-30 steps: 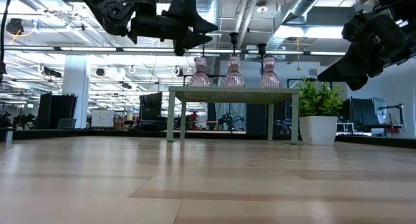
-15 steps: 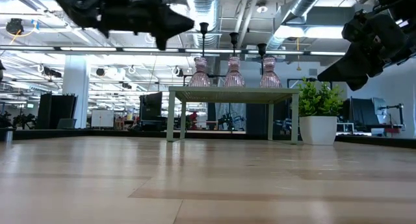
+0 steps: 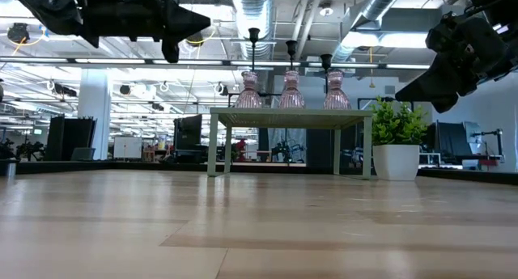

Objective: Pick & Place candle stick holders
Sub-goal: Return to Home Position

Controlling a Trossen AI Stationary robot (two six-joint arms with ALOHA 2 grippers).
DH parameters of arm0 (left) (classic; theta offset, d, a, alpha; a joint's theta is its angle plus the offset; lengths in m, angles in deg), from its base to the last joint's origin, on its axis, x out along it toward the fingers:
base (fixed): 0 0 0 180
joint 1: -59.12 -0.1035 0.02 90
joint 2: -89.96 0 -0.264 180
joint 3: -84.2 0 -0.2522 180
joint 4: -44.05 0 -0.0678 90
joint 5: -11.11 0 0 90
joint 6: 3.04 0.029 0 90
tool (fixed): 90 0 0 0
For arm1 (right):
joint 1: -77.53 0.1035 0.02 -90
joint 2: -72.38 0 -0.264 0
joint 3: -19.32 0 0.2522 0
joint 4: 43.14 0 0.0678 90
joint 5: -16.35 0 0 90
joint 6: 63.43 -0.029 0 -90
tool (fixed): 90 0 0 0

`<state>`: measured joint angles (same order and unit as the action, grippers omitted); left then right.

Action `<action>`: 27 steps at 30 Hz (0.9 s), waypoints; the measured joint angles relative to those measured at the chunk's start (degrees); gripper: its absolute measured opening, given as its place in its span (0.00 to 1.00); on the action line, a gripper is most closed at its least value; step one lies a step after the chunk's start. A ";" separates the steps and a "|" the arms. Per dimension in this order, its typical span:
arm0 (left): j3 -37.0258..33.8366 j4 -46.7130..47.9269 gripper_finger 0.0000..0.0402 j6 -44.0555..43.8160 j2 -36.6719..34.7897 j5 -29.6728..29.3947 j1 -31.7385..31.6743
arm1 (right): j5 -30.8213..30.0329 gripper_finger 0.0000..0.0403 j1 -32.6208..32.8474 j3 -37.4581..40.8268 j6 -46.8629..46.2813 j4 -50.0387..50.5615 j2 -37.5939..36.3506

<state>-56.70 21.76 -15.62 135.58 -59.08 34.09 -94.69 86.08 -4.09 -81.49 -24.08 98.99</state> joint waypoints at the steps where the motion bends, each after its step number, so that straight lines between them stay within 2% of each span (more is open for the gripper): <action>1: -0.06 -0.04 0.05 0.00 -0.08 0.05 0.00 | 0.00 0.00 0.00 0.00 0.00 0.00 0.00; 11: -0.11 0.42 0.05 -1.47 -0.15 0.14 0.00 | 0.00 0.00 -0.01 0.00 0.88 -0.07 0.00; 14: -0.11 1.90 0.05 -4.39 -0.28 3.00 -0.02 | 0.00 0.00 0.00 0.00 4.32 -0.16 0.00; 19: -1.15 3.10 0.04 3.27 -0.35 12.96 0.01 | 0.08 0.00 0.00 0.00 3.25 -0.98 -0.33; 27: -9.70 -1.83 0.04 6.14 -3.89 13.25 0.00 | 0.27 0.00 0.04 0.00 4.33 -1.06 -4.53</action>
<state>-66.40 19.93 -9.48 131.69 -45.83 34.09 -94.42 86.13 -4.09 -77.16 -25.15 94.46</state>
